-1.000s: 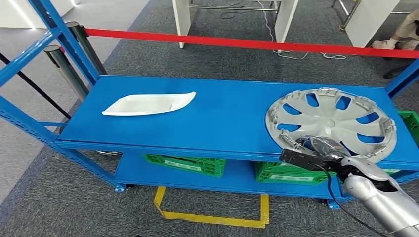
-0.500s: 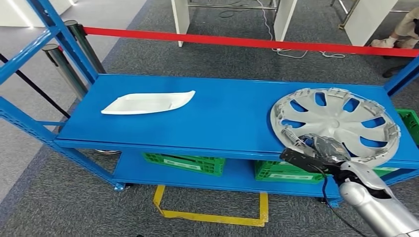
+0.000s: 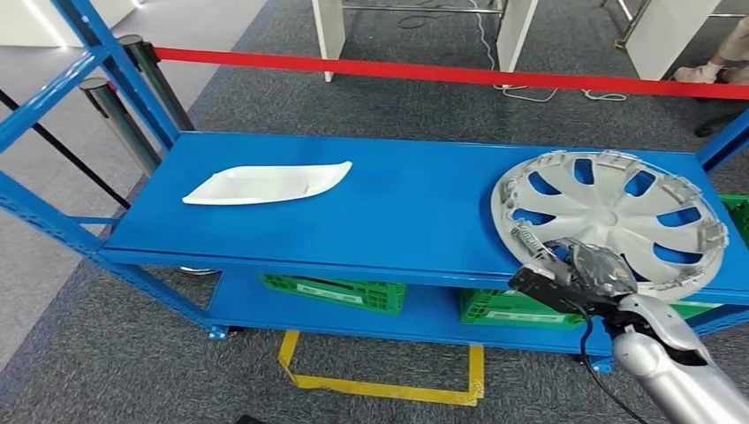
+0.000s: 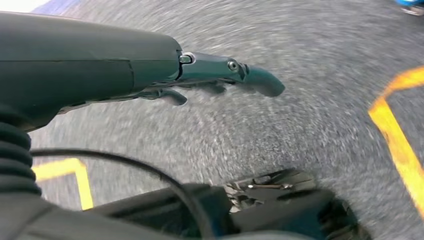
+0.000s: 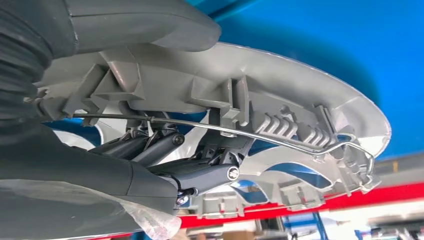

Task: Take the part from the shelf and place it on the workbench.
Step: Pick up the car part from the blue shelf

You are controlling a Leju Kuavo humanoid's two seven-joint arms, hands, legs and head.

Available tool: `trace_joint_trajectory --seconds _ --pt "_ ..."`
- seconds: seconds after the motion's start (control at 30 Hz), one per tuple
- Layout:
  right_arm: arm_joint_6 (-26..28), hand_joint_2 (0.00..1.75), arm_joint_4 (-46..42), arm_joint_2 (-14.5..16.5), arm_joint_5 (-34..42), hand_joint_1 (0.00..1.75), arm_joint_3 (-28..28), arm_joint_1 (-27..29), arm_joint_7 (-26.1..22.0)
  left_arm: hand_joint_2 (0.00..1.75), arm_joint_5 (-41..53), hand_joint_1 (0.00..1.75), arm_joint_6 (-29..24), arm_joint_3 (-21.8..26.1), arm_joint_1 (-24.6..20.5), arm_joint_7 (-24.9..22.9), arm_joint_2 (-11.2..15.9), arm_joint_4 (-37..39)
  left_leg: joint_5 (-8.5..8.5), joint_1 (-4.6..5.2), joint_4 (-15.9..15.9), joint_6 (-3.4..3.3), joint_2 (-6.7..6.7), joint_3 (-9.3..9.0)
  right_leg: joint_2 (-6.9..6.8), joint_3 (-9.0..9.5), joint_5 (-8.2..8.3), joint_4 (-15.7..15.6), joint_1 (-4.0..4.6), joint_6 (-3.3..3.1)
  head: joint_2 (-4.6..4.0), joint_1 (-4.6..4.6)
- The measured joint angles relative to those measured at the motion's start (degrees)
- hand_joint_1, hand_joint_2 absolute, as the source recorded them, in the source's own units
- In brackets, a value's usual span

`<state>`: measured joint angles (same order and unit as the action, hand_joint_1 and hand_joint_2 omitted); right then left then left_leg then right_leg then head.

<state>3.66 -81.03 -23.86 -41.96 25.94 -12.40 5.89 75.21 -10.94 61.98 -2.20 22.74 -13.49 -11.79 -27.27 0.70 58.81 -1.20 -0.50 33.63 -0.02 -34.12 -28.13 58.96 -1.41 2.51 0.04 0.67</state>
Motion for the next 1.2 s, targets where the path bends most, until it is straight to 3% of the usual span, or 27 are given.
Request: trace_joint_trajectory --seconds 0.07,0.13,0.2,0.27,0.33,0.4,0.43,0.47,0.6,0.67,0.73,0.77,0.8,0.87,0.93,0.97,1.1,1.13,1.2 --pt "1.02 1.75 -1.63 0.03 -0.74 1.75 -1.27 1.6 -0.46 1.75 -1.33 0.0 -0.69 1.45 0.15 -0.25 0.28 -0.08 -0.49 -0.08 0.49 0.45 0.03 0.1 -0.04 0.08 -0.04 0.12 -0.05 -0.57 0.01 -0.07" --pt "1.77 1.75 -3.29 0.04 -1.34 1.75 -2.65 2.82 -1.18 1.75 -1.37 0.0 -1.35 2.21 0.19 -0.79 0.62 -0.19 -2.57 -0.2 3.7 1.1 0.11 1.35 -0.09 0.32 -0.1 0.05 -0.19 -1.17 0.0 -0.29" --pt "2.54 1.75 -4.66 0.06 -1.77 1.75 -3.79 3.59 -2.06 1.75 -1.14 0.0 -1.52 2.73 0.13 -1.22 0.91 -0.22 -5.84 -0.32 11.08 1.49 0.17 4.76 -0.09 0.46 -0.23 0.06 -0.1 -1.55 -0.01 -0.49" --pt "2.95 1.75 -5.48 0.08 -2.01 1.75 -4.44 3.94 -2.66 1.75 -0.84 0.0 -1.52 3.08 0.16 -1.53 1.11 -0.24 -6.99 -0.34 16.41 1.37 0.18 7.6 -0.02 0.63 -0.38 0.06 0.11 -1.78 -0.01 -0.49" --pt "3.0 1.75 -5.9 0.09 -2.05 1.75 -4.96 4.03 -2.87 1.75 -0.54 0.0 -1.52 3.25 0.16 -1.9 1.28 -0.25 -4.16 -0.18 13.95 0.72 0.17 6.94 0.06 0.92 -0.52 0.06 0.35 -1.95 -0.01 -0.47" --pt "2.96 1.75 -6.12 0.09 -2.01 1.75 -5.53 4.03 -2.93 1.75 -0.35 0.0 -1.51 3.34 0.08 -2.18 1.5 -0.25 -0.16 0.35 6.48 -0.33 0.16 3.84 0.1 1.15 -0.7 0.06 0.55 -1.94 -0.01 -0.45" --pt "2.94 1.75 -6.18 0.1 -1.99 1.75 -5.76 4.03 -2.94 1.75 -0.27 0.0 -1.51 3.37 0.05 -2.25 1.59 -0.26 0.87 0.6 3.42 -0.73 0.16 2.54 0.12 1.13 -0.78 0.09 0.63 -1.85 -0.01 -0.43" --pt "2.93 1.75 -6.21 0.1 -1.98 1.75 -5.94 4.03 -2.94 1.75 -0.18 0.0 -1.5 3.39 0.02 -2.28 1.68 -0.26 1.34 0.82 1.28 -1.03 0.17 1.66 0.12 1.05 -0.81 0.09 0.67 -1.7 -0.01 -0.41" --pt "2.95 1.75 -6.45 0.1 -2.24 1.75 -6.26 3.91 -3.09 1.75 0.05 0.0 -1.49 3.42 -0.03 -2.33 1.78 -0.27 1.49 0.56 -0.73 -1.41 0.2 1.02 0.01 0.5 -1.51 0.47 0.66 -0.74 0.01 -0.35" --pt "3.04 1.75 -6.5 0.1 -2.64 1.75 -6.48 3.56 -3.33 1.75 0.16 0.0 -1.47 3.42 -0.12 -2.43 1.83 -0.28 1.86 0.26 -1.45 -1.61 0.24 0.71 0.0 -1.63 -4.24 4.81 0.63 -0.39 -0.01 -0.22" --pt "3.37 1.75 -6.51 0.1 -3.05 1.75 -6.57 3.14 -4.06 1.75 0.29 0.0 -1.37 3.43 -0.16 -2.61 1.9 -0.29 1.86 0.25 -1.45 -1.69 0.24 0.74 0.01 -5.04 -7.2 11.94 0.59 -0.05 -0.02 -0.16" --pt "3.63 1.75 -6.52 0.1 -3.26 1.75 -6.59 2.9 -4.68 1.75 0.42 0.0 -1.28 3.44 -0.16 -2.7 1.9 -0.29 1.84 0.23 -1.42 -1.68 0.24 0.72 0.0 -6.27 -7.6 14.31 0.51 0.17 -0.01 -0.17" --pt "3.93 1.75 -6.55 0.1 -3.53 1.75 -6.56 2.51 -5.46 1.75 0.55 0.0 -1.17 3.44 -0.17 -2.77 1.91 -0.29 1.8 0.17 -1.38 -1.62 0.24 0.68 -0.02 -6.58 -6.87 14.61 0.4 0.41 -0.01 -0.16" --pt "4.58 1.75 -6.61 0.11 -4.22 1.75 -6.42 1.2 -7.31 1.75 0.86 0.0 -0.94 3.44 -0.23 -2.89 1.92 -0.29 1.55 -0.08 -1.04 -1.25 0.24 0.62 -0.1 -4.22 -2.97 9.12 -0.05 0.95 0.0 -0.16" --pt "5.23 1.75 -6.68 0.2 -4.79 1.75 -6.14 -0.41 -8.8 1.75 1.12 0.0 -0.77 3.43 -0.42 -3.04 2.07 -0.32 1.13 -0.06 -0.23 -0.56 0.18 0.92 -0.06 -0.97 -0.59 2.61 -0.24 1.16 0.0 -0.03" --pt "5.51 1.75 -6.73 0.28 -4.98 1.75 -5.98 -1.09 -9.24 1.75 1.2 0.0 -0.72 3.43 -0.51 -3.1 2.16 -0.34 1.02 0.01 0.17 -0.25 0.14 1.14 0.0 -0.13 -0.39 1.03 -0.25 0.93 0.01 -0.02" --pt "5.96 1.75 -6.86 0.54 -5.39 1.75 -5.33 -2.91 -10.13 1.75 1.36 0.0 -0.64 3.44 -0.52 -3.27 2.38 -0.37 0.37 -0.02 1.41 0.54 0.09 1.72 0.11 0.19 -0.52 0.74 -0.1 -0.73 0.0 -0.21" --pt "5.96 1.75 -6.86 0.58 -5.45 1.75 -5.19 -3.42 -10.37 1.75 1.41 0.0 -0.68 3.44 -0.56 -3.34 2.43 -0.38 -0.71 -0.09 3.03 0.83 0.11 2.35 0.1 0.23 -0.48 0.7 -0.15 -1.08 0.0 -0.27" --pt "5.94 1.75 -6.84 0.73 -5.48 1.75 -4.85 -4.5 -10.81 1.75 1.59 0.0 -0.97 3.44 -0.73 -3.62 2.45 -0.38 -4.11 -0.19 9.42 1.33 0.14 5.07 0.08 0.25 -0.48 0.67 -0.12 -1.57 0.0 -0.44"
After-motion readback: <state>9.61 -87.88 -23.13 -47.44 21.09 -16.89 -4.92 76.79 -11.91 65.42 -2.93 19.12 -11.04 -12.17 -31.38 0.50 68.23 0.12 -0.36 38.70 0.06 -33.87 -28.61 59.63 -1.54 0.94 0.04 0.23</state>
